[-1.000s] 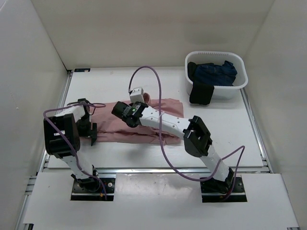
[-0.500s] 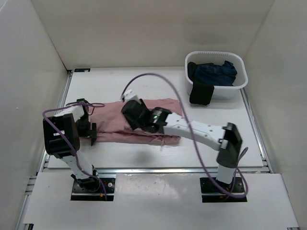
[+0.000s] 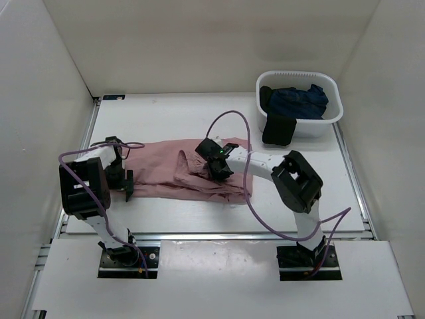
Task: Fold and stack the trousers
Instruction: Fold the trousers
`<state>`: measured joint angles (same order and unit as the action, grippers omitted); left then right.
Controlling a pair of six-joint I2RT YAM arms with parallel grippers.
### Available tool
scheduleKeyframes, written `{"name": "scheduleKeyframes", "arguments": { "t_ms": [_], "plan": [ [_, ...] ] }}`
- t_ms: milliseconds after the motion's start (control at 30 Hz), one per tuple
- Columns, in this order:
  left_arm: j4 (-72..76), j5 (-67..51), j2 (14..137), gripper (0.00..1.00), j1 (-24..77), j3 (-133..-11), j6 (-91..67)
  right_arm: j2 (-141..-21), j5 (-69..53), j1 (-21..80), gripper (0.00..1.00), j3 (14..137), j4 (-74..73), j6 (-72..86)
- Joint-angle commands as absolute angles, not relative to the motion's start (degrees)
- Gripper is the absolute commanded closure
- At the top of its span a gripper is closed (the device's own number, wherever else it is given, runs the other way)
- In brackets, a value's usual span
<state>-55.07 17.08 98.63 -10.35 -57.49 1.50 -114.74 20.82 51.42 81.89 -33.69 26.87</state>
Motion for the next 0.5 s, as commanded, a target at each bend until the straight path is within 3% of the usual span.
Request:
{"name": "scheduleKeyframes", "arguments": {
  "t_ms": [0, 100, 133, 300, 467],
  "plan": [
    [-48.3, 17.3, 97.9, 0.0, -10.6, -57.7, 0.0, -105.8, 22.4, 51.6, 0.92, 85.1, -35.5, 28.6],
    [-48.3, 16.8, 97.4, 0.0, -10.6, -57.7, 0.0, -100.9, 24.8, 49.0, 0.45, 85.6, -39.4, 32.1],
    [-48.3, 16.8, 97.4, 0.0, -10.6, -57.7, 0.0, -99.9, 23.7, 46.5, 0.24, 85.0, -40.8, 33.6],
    [-48.3, 16.3, 96.9, 0.0, -10.6, -57.1, 0.0, -92.1, 13.1, 39.0, 0.04, 74.0, -42.0, 42.0],
    [-48.9, 16.3, 96.9, 0.0, -10.6, -57.1, 0.0, -89.0, 3.2, 30.9, 0.01, 61.5, -34.2, 46.9]
  ]
}}
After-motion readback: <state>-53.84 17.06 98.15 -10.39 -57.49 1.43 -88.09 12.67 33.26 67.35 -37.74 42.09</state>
